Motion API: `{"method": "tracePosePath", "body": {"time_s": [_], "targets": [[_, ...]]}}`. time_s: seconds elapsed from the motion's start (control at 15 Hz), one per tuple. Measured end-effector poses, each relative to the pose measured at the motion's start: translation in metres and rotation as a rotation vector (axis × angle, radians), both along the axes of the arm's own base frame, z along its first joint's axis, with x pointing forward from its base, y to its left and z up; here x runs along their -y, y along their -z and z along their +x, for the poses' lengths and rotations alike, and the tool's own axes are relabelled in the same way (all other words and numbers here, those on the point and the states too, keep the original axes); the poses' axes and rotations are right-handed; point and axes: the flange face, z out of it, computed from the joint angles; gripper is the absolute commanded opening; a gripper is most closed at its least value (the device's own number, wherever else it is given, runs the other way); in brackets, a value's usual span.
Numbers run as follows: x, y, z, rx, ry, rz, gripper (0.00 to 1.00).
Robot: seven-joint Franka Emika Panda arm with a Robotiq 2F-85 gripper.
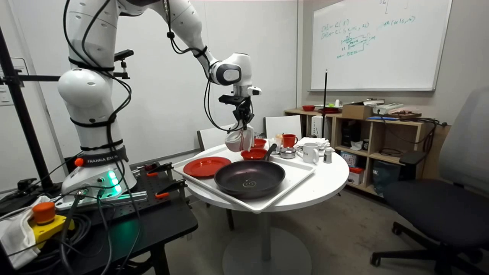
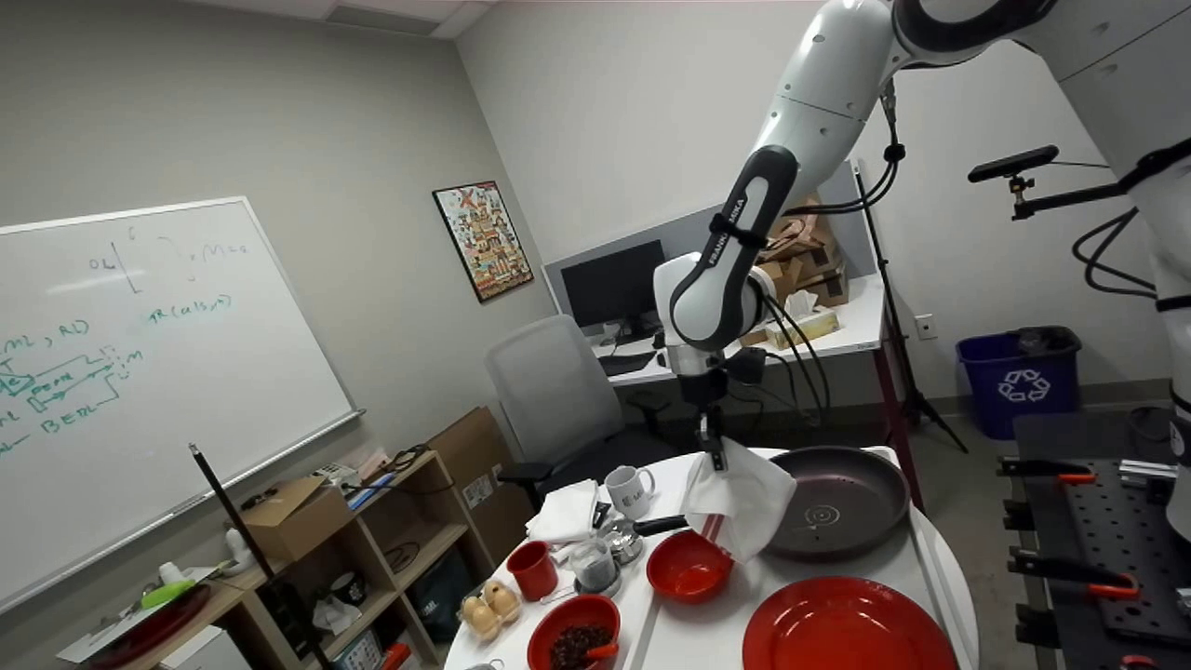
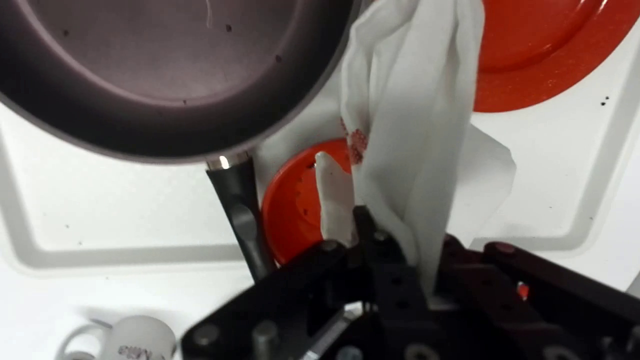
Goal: Use the tea towel to wipe the pan
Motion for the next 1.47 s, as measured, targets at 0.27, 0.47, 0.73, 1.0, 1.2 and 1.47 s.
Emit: {"method": "tracePosePath", "body": {"time_s": [0.27,0.47,0.73,1.0,1.2,1.47], "targets": [[0.056,0.019,-0.029,-0.057,0.147,0.044,0.05],[0.096,0.027,-0.05,-0.077,0.252,0.086,0.05],[0.137,0.036,-0.069,-0.081,0.327,0.135,0.08],[0.138,0.037,-0.071,-0.081,0.327,0.143,0.08],[0.138,0.037,-0.071,-0.081,0.327,0.143,0.05],[0.142,0.043,-0.071,-0.077,0.338,0.139,0.05]]}}
